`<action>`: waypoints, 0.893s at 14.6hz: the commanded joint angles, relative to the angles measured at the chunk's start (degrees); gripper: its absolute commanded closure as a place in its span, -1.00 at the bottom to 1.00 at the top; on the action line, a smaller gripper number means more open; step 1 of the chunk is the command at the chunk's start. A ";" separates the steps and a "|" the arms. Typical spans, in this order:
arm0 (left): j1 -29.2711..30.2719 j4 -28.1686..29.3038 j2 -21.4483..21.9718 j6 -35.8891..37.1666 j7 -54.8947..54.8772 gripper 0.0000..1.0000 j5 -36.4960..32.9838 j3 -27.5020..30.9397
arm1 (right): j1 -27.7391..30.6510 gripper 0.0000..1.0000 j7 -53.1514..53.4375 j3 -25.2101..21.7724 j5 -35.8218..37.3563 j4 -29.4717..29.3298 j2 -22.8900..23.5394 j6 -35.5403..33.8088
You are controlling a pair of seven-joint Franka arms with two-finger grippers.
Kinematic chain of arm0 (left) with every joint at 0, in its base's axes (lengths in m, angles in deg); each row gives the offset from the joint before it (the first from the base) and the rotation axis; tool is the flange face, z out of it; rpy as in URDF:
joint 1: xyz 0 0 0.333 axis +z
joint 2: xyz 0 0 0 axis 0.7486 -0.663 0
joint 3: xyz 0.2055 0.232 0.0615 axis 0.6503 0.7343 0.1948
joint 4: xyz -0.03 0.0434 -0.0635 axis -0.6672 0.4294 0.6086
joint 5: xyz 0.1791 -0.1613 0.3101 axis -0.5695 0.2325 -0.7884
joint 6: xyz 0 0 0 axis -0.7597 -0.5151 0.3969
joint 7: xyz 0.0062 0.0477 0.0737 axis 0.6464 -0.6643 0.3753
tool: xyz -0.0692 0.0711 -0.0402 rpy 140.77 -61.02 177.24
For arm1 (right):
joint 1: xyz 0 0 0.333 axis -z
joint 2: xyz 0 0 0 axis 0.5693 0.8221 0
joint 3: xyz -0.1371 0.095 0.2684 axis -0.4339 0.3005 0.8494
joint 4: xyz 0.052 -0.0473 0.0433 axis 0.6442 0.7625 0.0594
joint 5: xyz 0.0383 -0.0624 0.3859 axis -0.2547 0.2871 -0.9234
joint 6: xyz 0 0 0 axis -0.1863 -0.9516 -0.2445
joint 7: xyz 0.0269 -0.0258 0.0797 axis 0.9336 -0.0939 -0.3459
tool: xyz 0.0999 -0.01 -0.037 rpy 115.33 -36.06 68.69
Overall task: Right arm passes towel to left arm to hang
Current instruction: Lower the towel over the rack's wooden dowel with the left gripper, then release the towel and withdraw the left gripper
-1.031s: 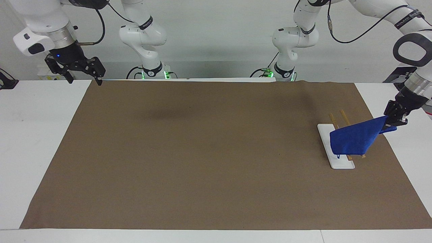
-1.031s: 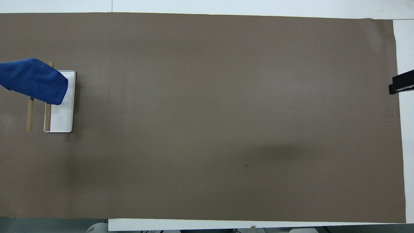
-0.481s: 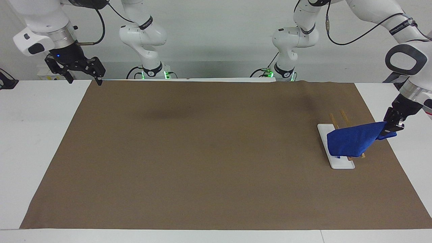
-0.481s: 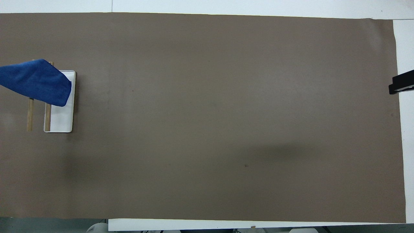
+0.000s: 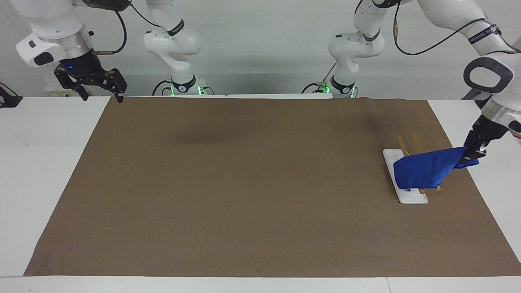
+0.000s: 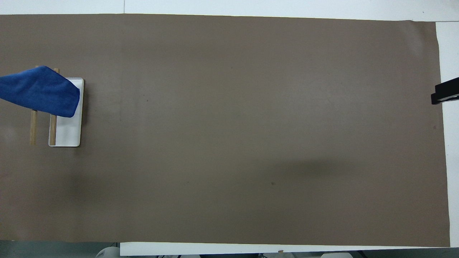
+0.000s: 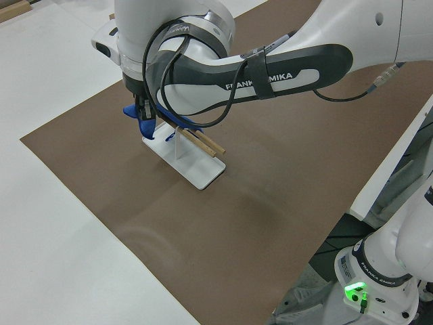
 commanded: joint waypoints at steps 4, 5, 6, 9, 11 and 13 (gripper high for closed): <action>0.12 1.52 1.23 -1.22 -9.69 -0.99 -0.50 0.65 | 0.37 -1.00 -0.86 0.06 -1.02 0.98 -0.73 0.44; 0.12 1.52 1.23 -1.22 -10.23 -0.99 -0.50 0.74 | 0.37 -0.99 -0.86 0.06 -1.02 0.98 -0.73 0.44; 0.12 1.52 1.23 -1.13 -10.32 -0.99 -0.50 0.83 | 0.37 -1.00 -0.86 0.06 -1.02 0.98 -0.73 0.44; 0.12 1.52 1.23 -0.96 -10.41 -0.99 -0.50 0.83 | 0.37 -1.00 -0.86 0.06 -1.02 0.98 -0.73 0.36; 0.12 1.52 1.23 -0.96 -10.32 -0.99 -0.50 0.83 | 0.37 -1.00 -0.86 0.06 -1.02 0.98 -0.73 0.36; 0.03 1.34 1.23 -0.70 -10.41 -0.99 -0.50 0.83 | 0.37 -1.00 -0.86 0.06 -1.02 0.98 -0.73 0.44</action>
